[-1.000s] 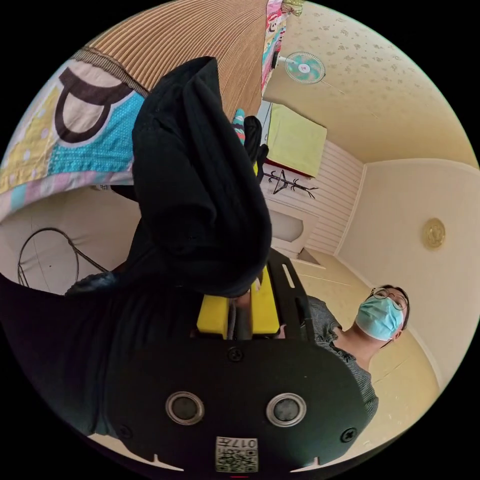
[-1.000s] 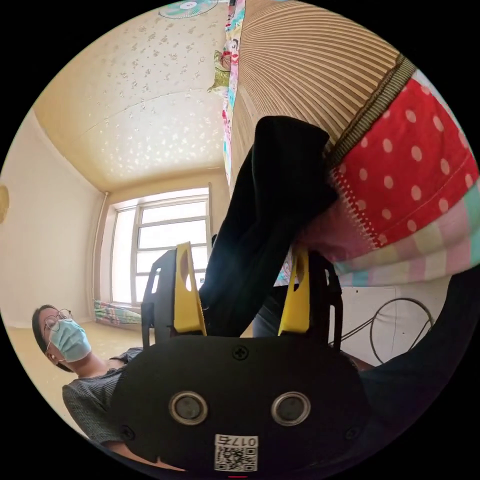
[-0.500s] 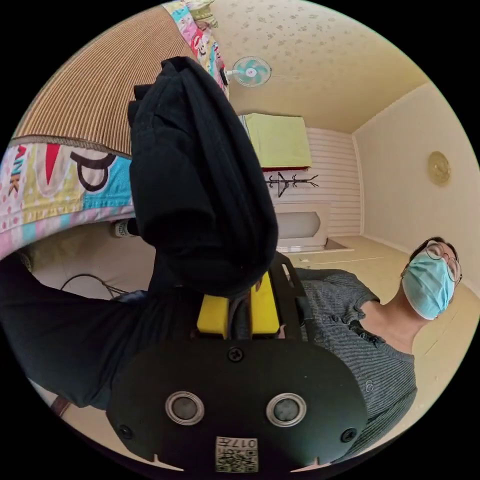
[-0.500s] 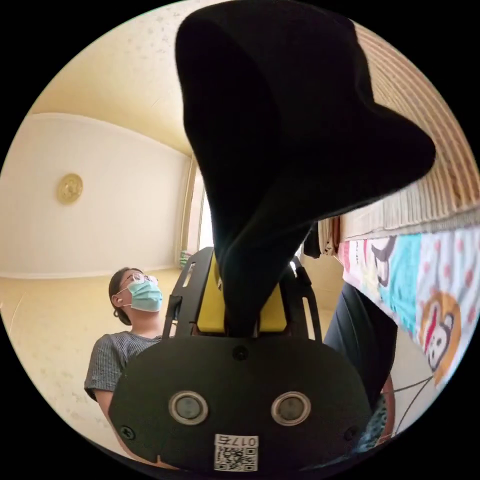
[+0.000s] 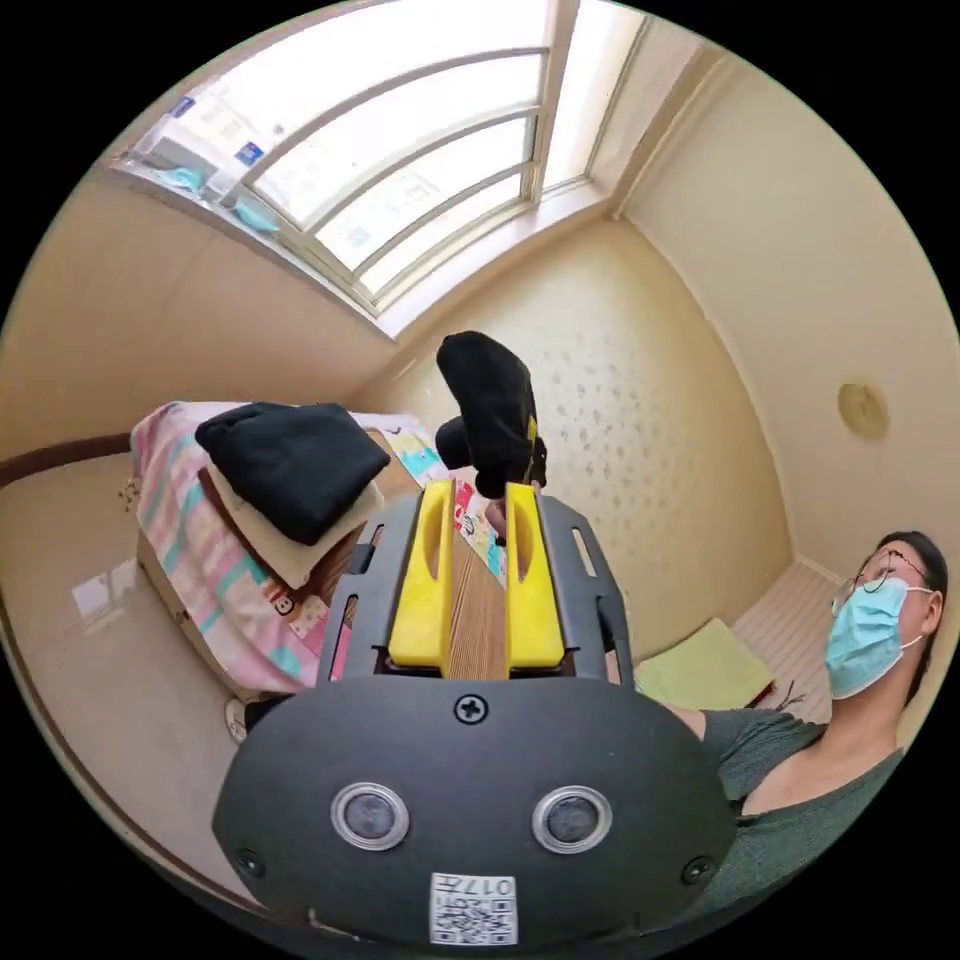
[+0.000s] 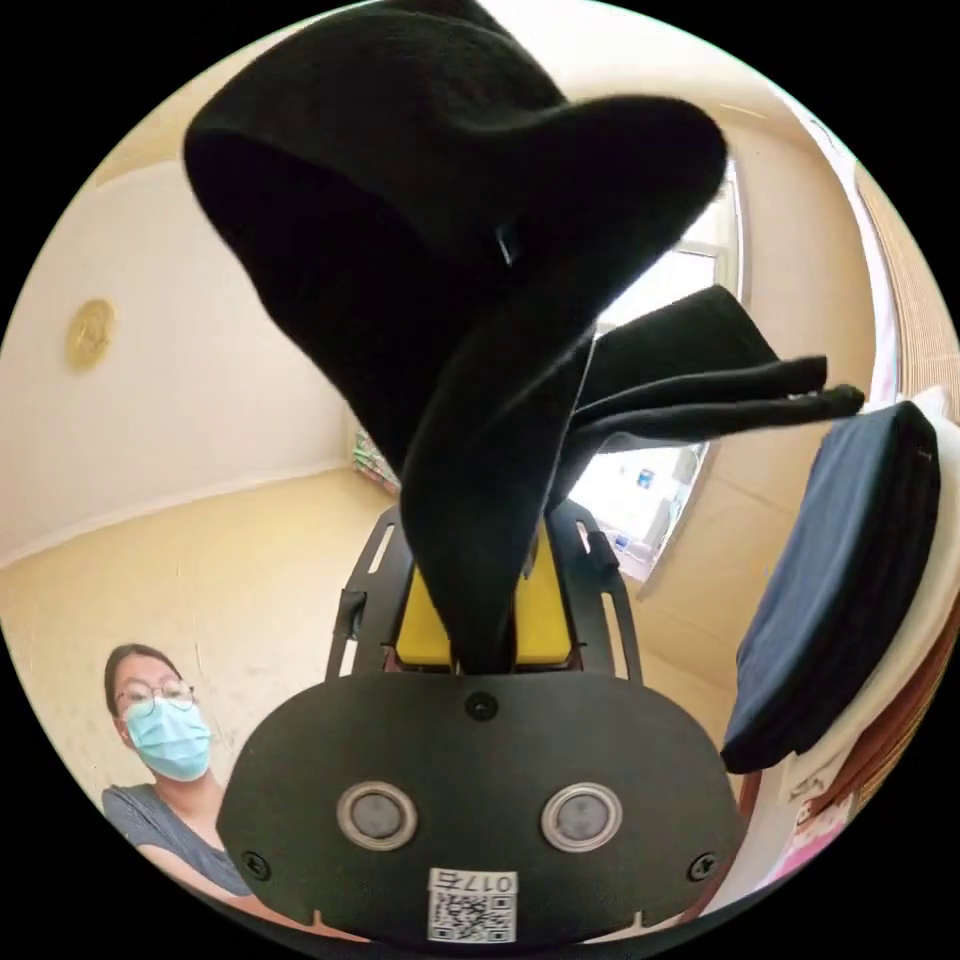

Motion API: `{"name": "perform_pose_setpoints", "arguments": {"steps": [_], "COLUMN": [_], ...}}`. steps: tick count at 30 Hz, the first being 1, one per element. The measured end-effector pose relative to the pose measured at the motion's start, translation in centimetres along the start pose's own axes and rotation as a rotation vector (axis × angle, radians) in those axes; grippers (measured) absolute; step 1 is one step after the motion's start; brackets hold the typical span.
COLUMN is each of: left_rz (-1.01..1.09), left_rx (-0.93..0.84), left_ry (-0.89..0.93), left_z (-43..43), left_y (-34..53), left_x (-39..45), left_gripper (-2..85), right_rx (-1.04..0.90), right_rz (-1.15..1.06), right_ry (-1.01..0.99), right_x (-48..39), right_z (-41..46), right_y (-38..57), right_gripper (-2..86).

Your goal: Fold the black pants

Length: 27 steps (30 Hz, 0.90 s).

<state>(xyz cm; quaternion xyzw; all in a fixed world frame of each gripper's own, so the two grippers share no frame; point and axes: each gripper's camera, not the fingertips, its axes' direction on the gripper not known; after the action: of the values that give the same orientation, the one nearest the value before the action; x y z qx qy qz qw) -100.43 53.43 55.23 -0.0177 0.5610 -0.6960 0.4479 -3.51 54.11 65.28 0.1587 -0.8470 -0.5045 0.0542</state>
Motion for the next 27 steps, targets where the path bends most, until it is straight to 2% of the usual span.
{"name": "perform_pose_setpoints", "arguments": {"steps": [2, 4, 5, 7, 8, 11, 13, 16, 19, 21, 23, 25, 27], "left_rz": [-0.119, -0.217, -0.316, -0.464, -0.552, -0.657, -0.658, -0.578, -0.412, -0.253, -0.121, -0.005, 0.123], "left_rx": [0.034, -0.053, -0.16, -0.341, -0.425, -0.471, -0.516, -0.596, -0.664, -0.688, -0.688, -0.689, -0.696], "left_ry": [0.005, 0.063, 0.057, 0.052, 0.05, 0.054, 0.022, 0.015, 0.04, 0.042, 0.023, -0.011, -0.016], "left_z": [-2.7, -3.0, -2.3, -1.2, -1.0, -1.7, -1.4, 1.1, 5.1, 8.2, 10.2, 12.2, 15.0], "left_y": [3.9, 8.7, 12.5, 18.3, 22.3, 29.7, 32.0, 32.5, 30.9, 29.5, 29.0, 29.3, 31.1], "left_x": [-3.9, -7.8, -10.5, -14.1, -15.9, -18.0, -18.3, -17.6, -15.2, -12.2, -9.6, -7.3, -4.9], "left_gripper": [7.9, 6.4, 6.6, 8.2, 9.0, 9.3, 9.5, 9.8, 9.9, 9.8, 9.2, 8.2, 6.4], "right_rx": [-0.068, -0.106, -0.145, -0.232, -0.28, -0.324, -0.314, -0.31, -0.391, -0.461, -0.584, -0.725, -0.815], "right_rz": [0.192, 0.391, 0.532, 0.65, 0.61, 0.464, 0.463, 0.447, 0.384, 0.349, 0.304, 0.203, 0.096], "right_ry": [0.142, 0.258, 0.395, 0.582, 0.552, 0.337, 0.36, 0.417, 0.467, 0.584, 1.052, 1.322, 1.41], "right_x": [9.9, 18.1, 23.1, 29.1, 31.6, 34.0, 34.2, 33.3, 31.4, 29.6, 26.6, 24.0, 20.1], "right_z": [4.5, 5.4, 5.0, 3.6, 2.9, 2.2, 0.8, -2.5, -6.0, -8.5, -11.5, -12.6, -13.6], "right_y": [-0.4, 1.1, 2.6, 4.8, 5.5, 5.9, 6.3, 7.4, 9.7, 12.4, 17.5, 22.0, 25.8], "right_gripper": [10.0, 10.0, 9.7, 9.6, 9.6, 8.9, 8.3, 4.1, 1.7, 1.3, 1.0, 0.8, 0.7]}}
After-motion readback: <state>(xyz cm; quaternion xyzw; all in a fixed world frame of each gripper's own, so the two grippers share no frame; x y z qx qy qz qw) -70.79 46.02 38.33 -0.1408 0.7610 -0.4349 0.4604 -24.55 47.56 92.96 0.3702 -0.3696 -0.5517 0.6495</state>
